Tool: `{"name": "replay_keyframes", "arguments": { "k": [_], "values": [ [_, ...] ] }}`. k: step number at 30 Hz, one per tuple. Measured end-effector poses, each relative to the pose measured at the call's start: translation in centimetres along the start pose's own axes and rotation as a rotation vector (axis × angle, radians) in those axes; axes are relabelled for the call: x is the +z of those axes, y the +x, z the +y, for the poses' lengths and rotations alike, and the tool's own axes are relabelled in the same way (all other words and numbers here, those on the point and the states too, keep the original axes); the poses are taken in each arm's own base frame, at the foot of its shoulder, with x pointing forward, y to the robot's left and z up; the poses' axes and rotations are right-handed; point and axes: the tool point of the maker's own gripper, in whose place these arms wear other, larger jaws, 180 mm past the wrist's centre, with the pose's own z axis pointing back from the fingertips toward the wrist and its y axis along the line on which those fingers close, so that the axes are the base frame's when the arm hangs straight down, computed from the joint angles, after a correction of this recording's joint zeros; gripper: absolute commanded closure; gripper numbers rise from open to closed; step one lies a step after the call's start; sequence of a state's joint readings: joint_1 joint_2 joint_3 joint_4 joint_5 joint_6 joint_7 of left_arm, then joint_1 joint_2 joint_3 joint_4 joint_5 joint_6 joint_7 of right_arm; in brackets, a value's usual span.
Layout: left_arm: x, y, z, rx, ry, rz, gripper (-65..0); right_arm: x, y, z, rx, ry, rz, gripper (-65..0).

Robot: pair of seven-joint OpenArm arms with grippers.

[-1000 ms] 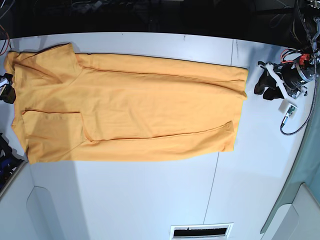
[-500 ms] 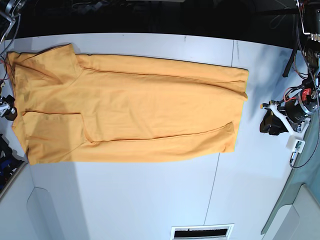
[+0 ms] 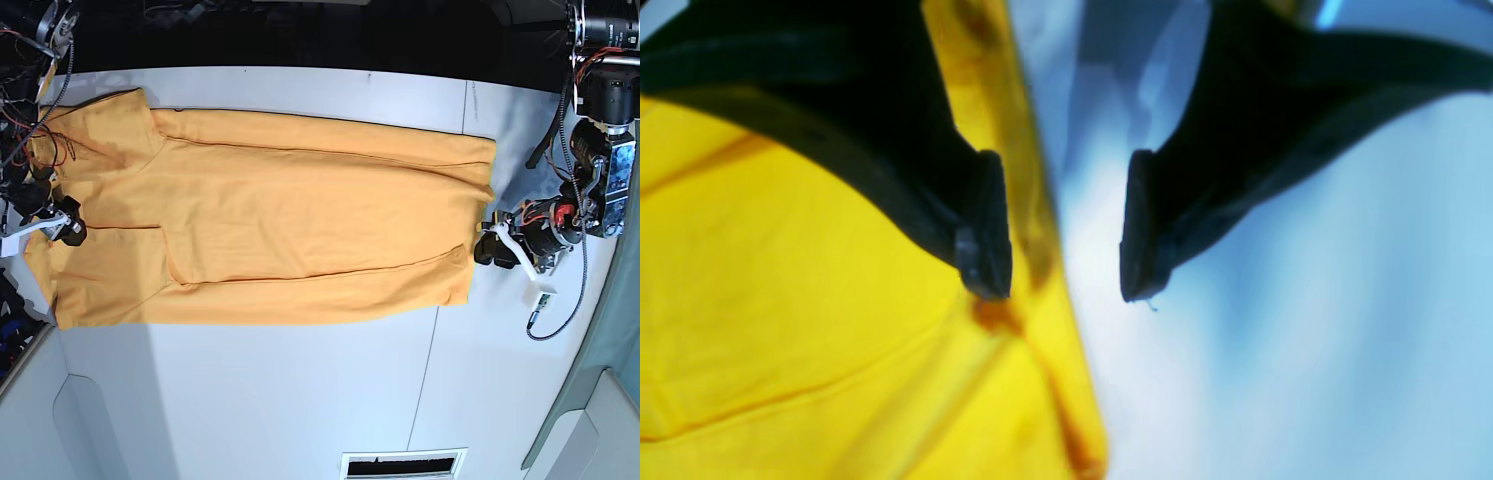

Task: Layout the t-shirt on the table in an organized manner, then fold the t-shirt properly
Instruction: 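Release the hem and grasp the shirt's opposite edge with the left gripper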

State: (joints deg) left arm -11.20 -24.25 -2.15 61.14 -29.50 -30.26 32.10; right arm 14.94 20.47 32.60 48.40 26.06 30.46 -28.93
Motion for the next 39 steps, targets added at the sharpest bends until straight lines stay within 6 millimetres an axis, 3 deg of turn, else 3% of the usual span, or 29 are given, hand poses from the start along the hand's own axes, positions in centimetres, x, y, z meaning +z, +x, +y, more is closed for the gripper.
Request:
{"name": "replay_keyframes", "arguments": {
  "k": [4, 11, 18, 26, 39],
  "values": [
    [-0.6, 1.4, -1.0, -0.004, -0.014, -0.036, -30.2, 0.0, 0.4, -0.1, 0.005, -0.004, -0.010, -28.6],
    [-1.2, 0.8, -1.9, -0.021, -0.020, -0.020, -30.2, 0.0, 0.4, 0.0, 0.007, -0.003, -0.009, -28.6],
    [-0.5, 0.2, -1.0, 0.028, -0.021, 0.026, -30.2, 0.0, 0.2, -0.3, 0.026, -0.017, 0.003, -28.6],
    [0.7, 2.0, -0.1, 0.152, -0.059, -0.051, -30.2, 0.0, 0.2, -0.4, 0.032, -0.026, 0.002, -28.6],
    [-0.2, 1.7, -2.2, 0.186, -0.113, -0.044, -30.2, 0.0, 0.6, -0.8, 0.037, -0.044, -0.020, -28.6]
  ]
}}
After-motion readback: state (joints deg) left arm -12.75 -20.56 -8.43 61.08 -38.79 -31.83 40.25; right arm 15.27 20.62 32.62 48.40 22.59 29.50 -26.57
